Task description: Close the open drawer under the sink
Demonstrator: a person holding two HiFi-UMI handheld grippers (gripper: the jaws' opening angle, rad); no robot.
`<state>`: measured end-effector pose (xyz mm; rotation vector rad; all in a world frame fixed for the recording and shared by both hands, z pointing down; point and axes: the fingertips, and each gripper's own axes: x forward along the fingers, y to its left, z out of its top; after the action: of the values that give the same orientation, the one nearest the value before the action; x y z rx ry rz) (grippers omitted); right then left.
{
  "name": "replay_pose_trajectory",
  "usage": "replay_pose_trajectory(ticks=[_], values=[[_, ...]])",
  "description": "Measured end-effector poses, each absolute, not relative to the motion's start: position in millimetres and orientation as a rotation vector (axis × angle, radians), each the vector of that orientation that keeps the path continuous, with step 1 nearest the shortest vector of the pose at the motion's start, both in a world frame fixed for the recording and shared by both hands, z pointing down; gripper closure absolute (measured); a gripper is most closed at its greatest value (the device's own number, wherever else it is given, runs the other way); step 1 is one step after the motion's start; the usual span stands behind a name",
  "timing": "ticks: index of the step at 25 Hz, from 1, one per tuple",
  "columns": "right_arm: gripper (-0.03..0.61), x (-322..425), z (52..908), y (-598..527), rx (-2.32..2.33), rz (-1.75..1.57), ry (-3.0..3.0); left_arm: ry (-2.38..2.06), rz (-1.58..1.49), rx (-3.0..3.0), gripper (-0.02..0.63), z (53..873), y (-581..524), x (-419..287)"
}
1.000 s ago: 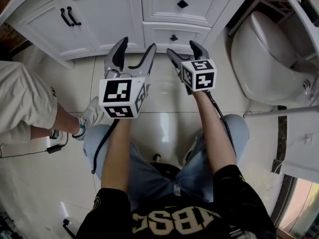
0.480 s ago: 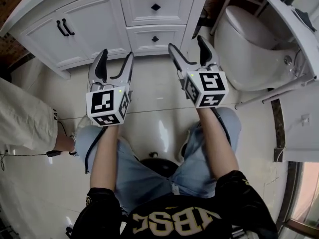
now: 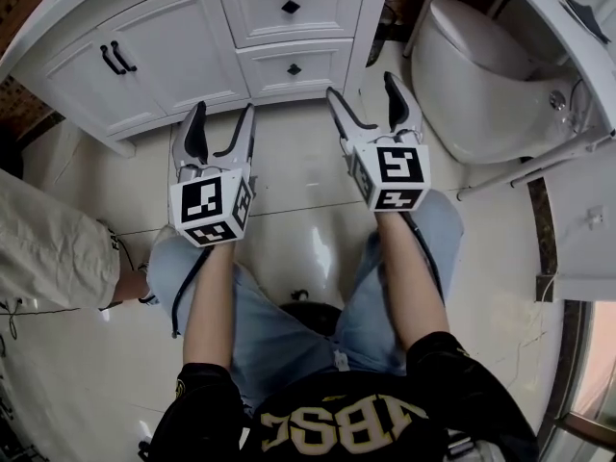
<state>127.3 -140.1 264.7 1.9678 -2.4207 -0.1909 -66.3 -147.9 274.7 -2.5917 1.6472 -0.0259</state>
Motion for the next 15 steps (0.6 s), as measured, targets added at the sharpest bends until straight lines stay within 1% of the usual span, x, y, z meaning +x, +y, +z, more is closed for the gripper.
replay_pose_trajectory(ticks=[5,9,15], values=[[0.196,123.4,264.4,-145.2,1.960,-0.216,-2.402,1.597,-0.023,-2.602,0.304,273.7,-155.3,-50.2],[0.196,122.4,272.0,-147.3,1.961,-0.163,-2.426,1.580,-0.029,-2.619,0.304,279.4,-158.8,-41.9],[0.198,127.1,270.9,-155.9,1.969,-0.186,-2.410,1.573,-0.032,-2.608,0.304,278.5,-168.3,-38.0]])
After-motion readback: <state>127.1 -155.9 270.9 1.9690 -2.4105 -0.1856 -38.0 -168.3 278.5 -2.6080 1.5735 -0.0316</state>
